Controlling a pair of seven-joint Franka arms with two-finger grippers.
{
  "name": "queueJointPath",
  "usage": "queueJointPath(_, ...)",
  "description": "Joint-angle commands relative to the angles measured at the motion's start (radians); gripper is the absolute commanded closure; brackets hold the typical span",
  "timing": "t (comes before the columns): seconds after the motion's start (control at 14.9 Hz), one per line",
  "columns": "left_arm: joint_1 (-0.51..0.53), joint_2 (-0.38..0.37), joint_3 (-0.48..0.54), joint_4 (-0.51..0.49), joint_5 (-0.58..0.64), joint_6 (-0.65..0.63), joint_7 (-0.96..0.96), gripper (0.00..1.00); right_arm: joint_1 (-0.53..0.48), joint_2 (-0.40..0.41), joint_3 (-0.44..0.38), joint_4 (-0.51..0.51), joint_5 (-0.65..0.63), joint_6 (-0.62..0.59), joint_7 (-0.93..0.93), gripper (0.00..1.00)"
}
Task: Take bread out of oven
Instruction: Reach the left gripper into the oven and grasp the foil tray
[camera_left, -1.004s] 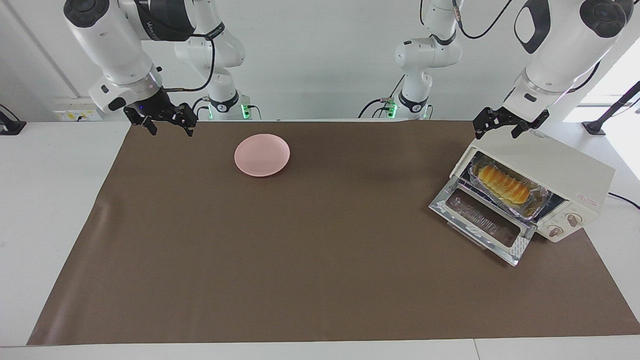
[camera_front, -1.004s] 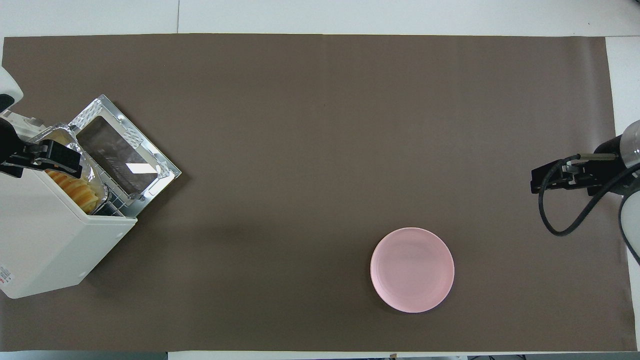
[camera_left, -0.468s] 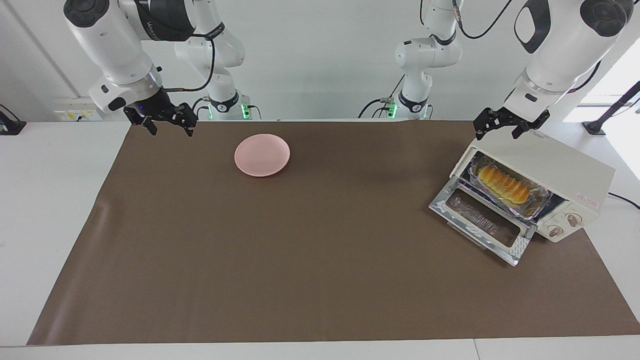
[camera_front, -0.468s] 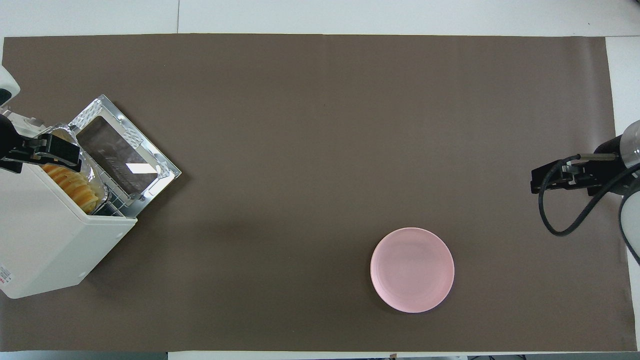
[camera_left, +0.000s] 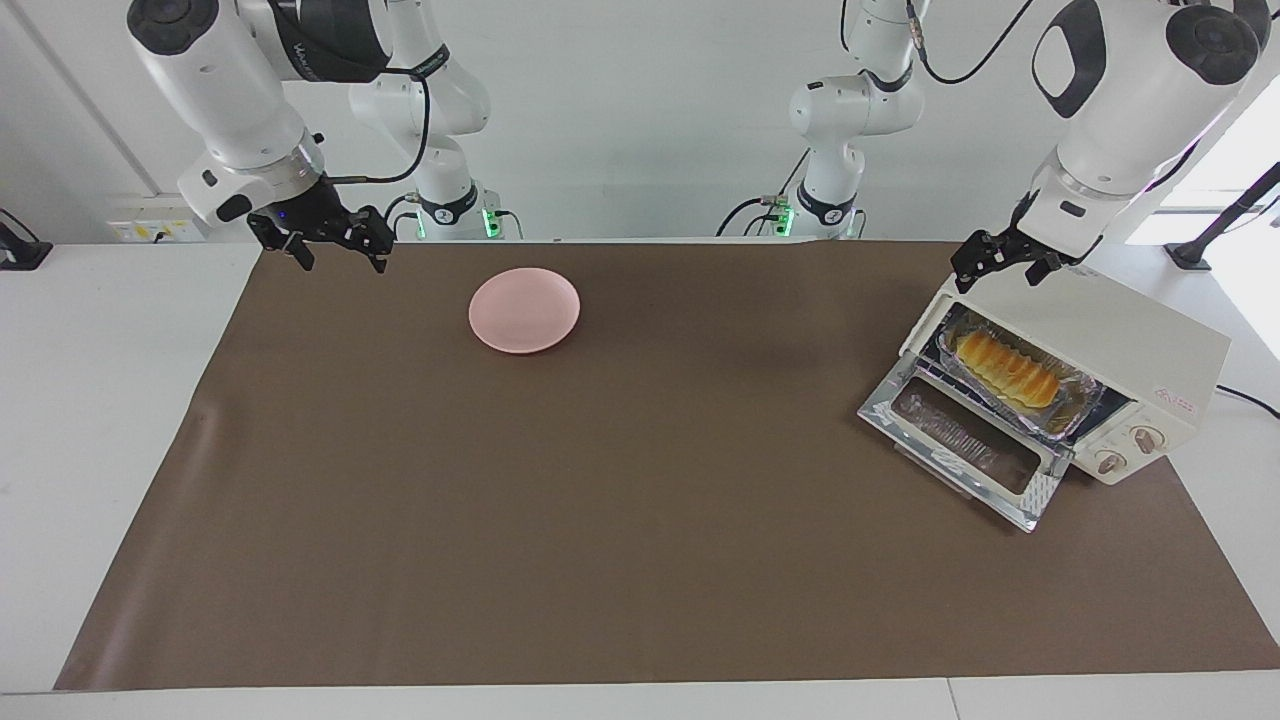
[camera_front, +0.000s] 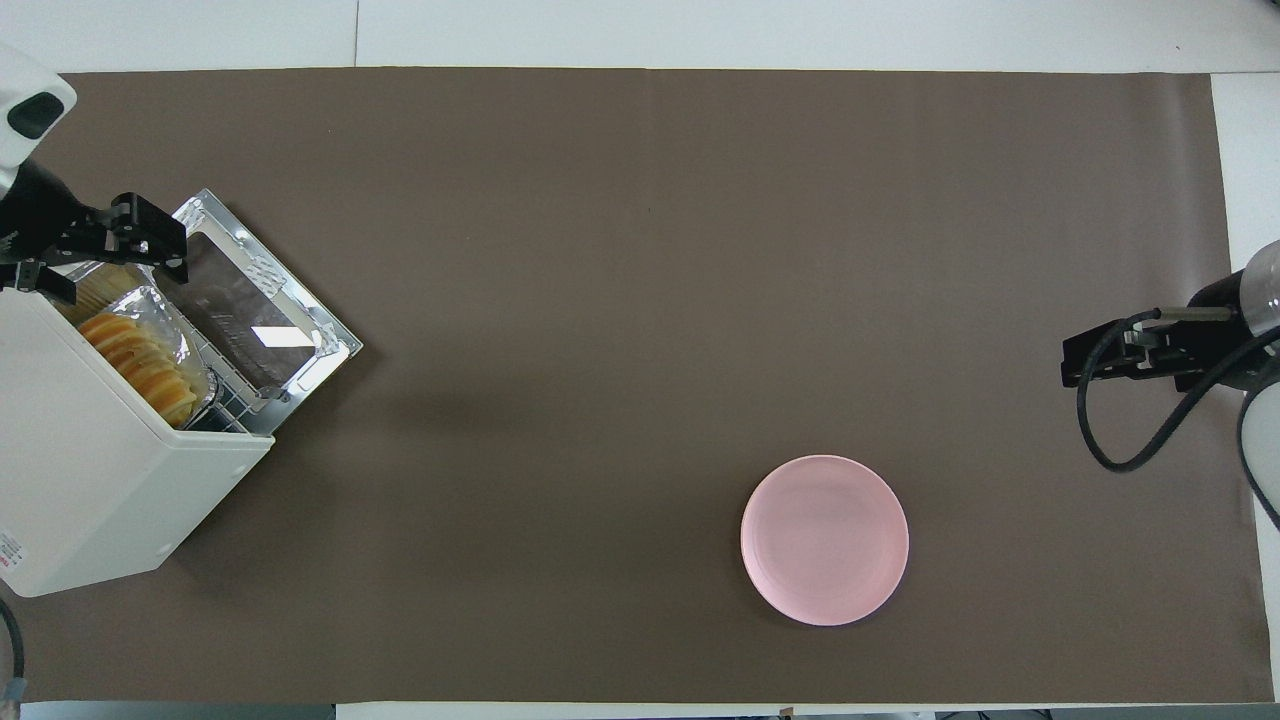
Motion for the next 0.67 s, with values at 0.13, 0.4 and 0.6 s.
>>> queueJointPath(0.13,-0.103,0.158,0.139,0.14,0.033,-0.001,-0.062,0.0,-0.012,-0.003,0.007,0.007,-0.012,-0.013,-0.02,0.0)
queueJointPath(0.4,-0.218,0.192,0.292,0.058,0.084,0.1,-0.072,0.0,-0.012,-0.003,0.007,0.007,-0.012,-0.015,-0.02,0.0)
queueJointPath(0.6,-0.22,0.157,0.296,-0.079,0.104,0.21,-0.11,0.0,-0.012,-0.003,0.007,0.007,-0.012,-0.013,-0.02,0.0)
